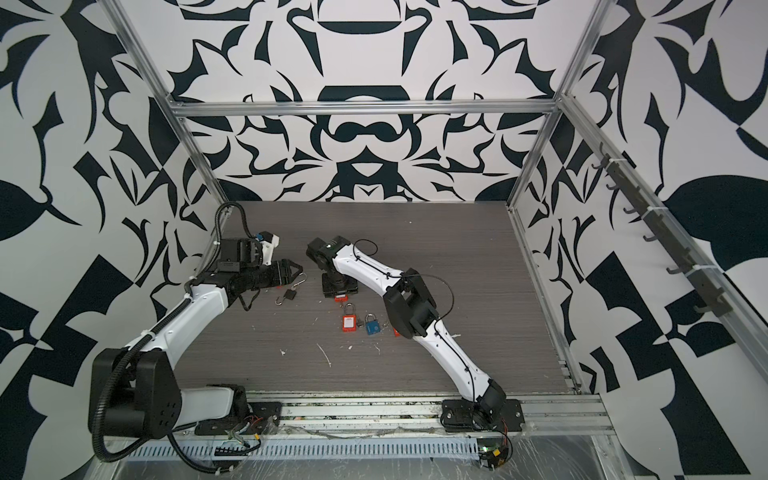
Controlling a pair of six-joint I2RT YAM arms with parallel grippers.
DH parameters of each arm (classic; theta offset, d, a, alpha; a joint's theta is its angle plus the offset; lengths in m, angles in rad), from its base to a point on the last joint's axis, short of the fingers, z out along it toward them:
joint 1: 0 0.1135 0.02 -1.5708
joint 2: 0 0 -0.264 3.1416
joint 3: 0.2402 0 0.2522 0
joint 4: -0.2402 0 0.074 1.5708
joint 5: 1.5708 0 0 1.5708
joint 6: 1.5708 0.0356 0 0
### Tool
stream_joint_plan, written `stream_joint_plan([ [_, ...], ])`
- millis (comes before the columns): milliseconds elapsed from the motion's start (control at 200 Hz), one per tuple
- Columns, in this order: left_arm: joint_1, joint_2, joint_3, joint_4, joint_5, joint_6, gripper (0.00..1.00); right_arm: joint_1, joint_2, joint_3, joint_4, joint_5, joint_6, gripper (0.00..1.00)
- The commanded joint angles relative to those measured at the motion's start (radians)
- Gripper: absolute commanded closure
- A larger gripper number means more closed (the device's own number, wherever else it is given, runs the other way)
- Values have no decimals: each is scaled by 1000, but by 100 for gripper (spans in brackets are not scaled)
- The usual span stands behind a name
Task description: Lock with the key
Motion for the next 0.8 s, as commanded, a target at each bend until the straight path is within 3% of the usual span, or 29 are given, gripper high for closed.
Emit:
stream_joint_plan([
  [0, 4, 10, -4, 9, 29, -17, 36, -4, -32, 28, -73, 70, -54, 43],
  [595, 5, -2, 4, 1, 70, 14, 36, -1, -80, -45, -5, 69, -230, 61],
  [795, 5, -10, 14, 2, 117, 67, 36, -2, -311, -271, 158, 72, -430, 66],
])
